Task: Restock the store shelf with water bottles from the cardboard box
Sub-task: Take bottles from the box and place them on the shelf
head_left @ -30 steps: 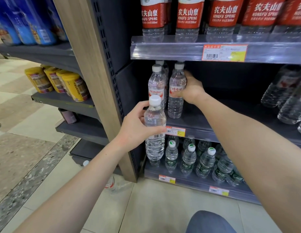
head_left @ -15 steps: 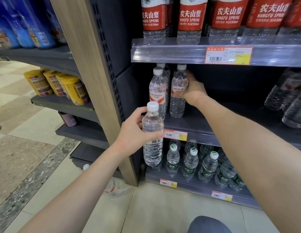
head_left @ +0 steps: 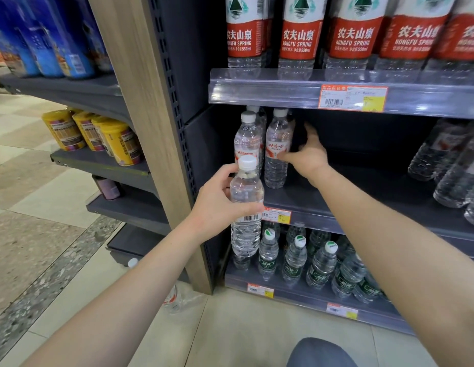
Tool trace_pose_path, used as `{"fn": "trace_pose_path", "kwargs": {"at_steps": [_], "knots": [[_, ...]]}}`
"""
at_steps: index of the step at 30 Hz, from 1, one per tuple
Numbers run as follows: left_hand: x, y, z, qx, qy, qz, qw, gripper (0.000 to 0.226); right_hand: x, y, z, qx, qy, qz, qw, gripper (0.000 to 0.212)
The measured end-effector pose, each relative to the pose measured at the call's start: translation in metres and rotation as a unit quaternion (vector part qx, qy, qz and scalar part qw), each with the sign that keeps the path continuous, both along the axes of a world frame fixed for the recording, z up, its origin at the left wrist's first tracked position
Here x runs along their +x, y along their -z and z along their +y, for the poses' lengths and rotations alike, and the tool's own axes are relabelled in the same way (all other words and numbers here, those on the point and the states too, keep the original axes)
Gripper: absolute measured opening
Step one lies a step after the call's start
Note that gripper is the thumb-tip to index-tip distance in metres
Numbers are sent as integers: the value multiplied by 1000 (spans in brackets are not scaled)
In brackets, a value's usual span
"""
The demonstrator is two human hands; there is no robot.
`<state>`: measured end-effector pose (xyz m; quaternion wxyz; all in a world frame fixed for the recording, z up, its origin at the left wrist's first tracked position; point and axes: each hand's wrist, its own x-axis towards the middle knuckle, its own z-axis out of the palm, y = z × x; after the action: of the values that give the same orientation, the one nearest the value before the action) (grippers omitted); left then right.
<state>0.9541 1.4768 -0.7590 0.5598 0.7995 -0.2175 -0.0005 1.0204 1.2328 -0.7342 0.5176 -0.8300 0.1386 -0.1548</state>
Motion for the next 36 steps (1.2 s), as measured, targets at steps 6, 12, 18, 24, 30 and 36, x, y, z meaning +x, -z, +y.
{"fn": "trace_pose_path", "kwargs": {"at_steps": [6, 12, 18, 24, 30, 36], "knots": [[17, -26, -30, -19, 25, -35, 999, 77, -61, 11, 10, 81, -141, 7, 987, 48], [37, -32, -54, -21, 38, -49, 998, 79, -80, 20, 10, 69, -276, 36, 958, 94], [41, -28, -66, -10, 33, -71, 997, 83, -73, 27, 8, 70, -170, -27, 983, 88], [39, -26, -61, -8, -35, -70, 997, 60, -58, 22, 1, 28, -124, -42, 991, 96], [44, -22, -64, -11, -54, -73, 996, 42, -44, 22, 3, 4, -124, -42, 991, 100], [56, -19, -75, -27, -73, -60, 995, 45, -29, 20, -2, -5, -145, -38, 989, 101]]}}
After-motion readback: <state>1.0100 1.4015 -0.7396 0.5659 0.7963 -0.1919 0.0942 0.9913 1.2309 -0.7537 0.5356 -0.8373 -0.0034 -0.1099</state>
